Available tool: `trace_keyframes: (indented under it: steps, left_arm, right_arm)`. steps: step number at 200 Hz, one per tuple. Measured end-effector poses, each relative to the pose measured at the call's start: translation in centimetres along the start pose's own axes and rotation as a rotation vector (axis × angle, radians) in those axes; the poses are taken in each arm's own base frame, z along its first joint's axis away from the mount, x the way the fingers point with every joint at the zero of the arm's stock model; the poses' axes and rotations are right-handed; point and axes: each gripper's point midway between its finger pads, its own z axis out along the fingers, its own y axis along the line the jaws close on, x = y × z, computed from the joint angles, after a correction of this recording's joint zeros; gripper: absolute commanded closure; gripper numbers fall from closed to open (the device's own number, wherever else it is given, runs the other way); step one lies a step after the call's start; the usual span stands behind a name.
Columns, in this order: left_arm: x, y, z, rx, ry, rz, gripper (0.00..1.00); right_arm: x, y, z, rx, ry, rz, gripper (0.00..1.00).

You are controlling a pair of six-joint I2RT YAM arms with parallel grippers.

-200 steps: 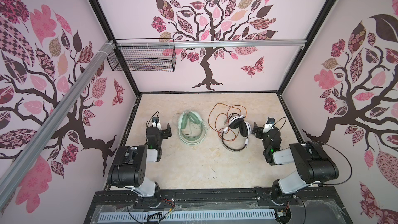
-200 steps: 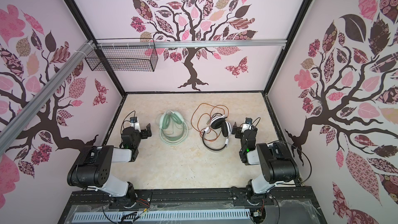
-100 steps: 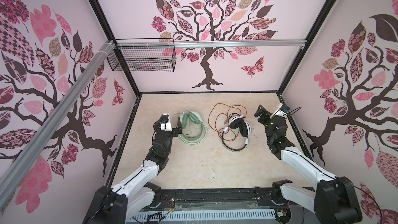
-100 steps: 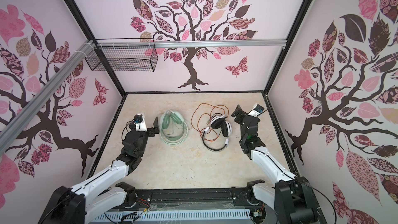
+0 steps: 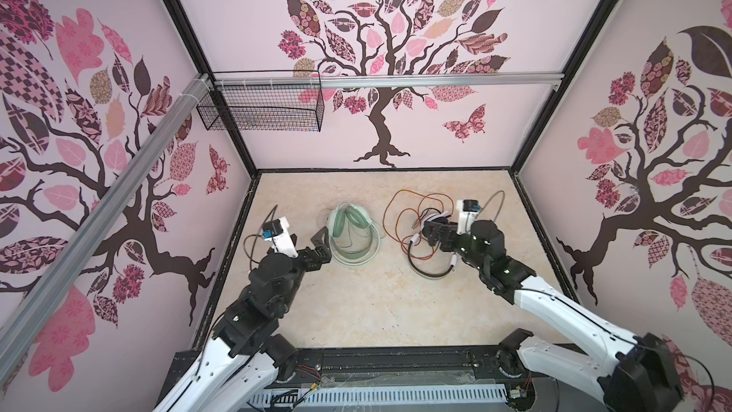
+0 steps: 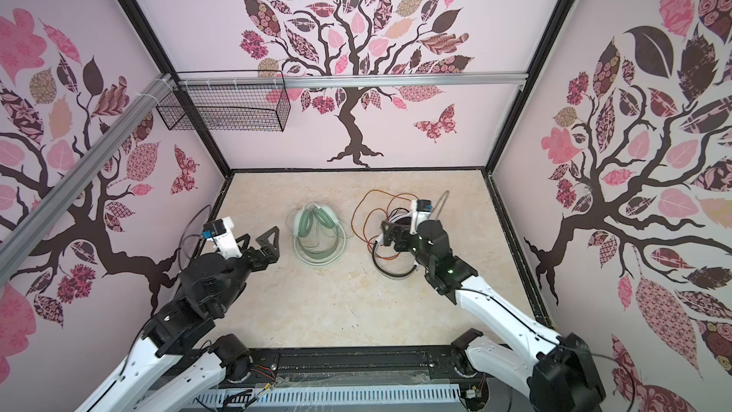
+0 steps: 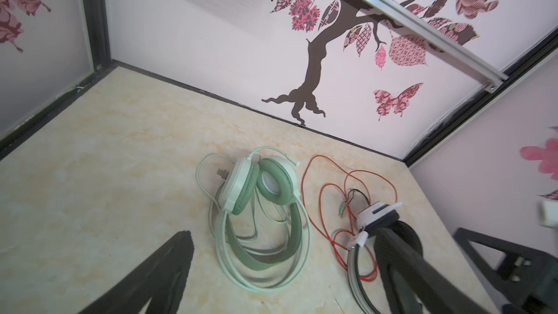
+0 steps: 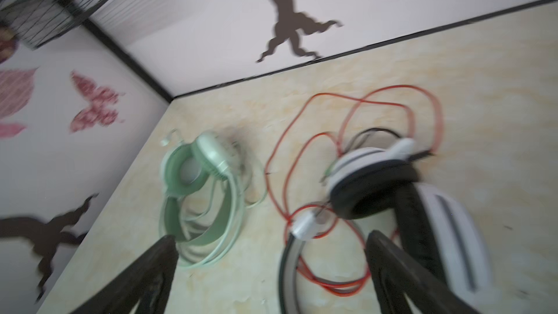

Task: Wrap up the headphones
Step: 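Grasp the mint-green headset headband with the right gripper while the left arm lifts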

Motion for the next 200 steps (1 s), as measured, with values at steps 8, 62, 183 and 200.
trace_keyframes:
  steps: [8,62,183,200]
  left_arm:
    - [-0.9,-0.5,-1.3,0.034,0.003,-0.009,0.03]
    - [-1.1,0.4,-7.3,0.132,0.034,-0.021,0.03]
    - [2.1,0.7,-8.9,0.233,0.094,-0.027,0.03]
    - [2.3,0.6,-8.9,0.244,0.100,-0.028,0.03]
  right_arm:
    - [0.2,1.6,1.0,-0.051,0.048,-0.038,0.00]
    - [2.3,5.1,8.8,-0.159,0.311,-0.243,0.07]
    - [6.1,7.5,23.9,-0.189,0.436,-0.405,0.14]
    - [6.4,7.6,25.5,-0.183,0.433,-0.412,0.14]
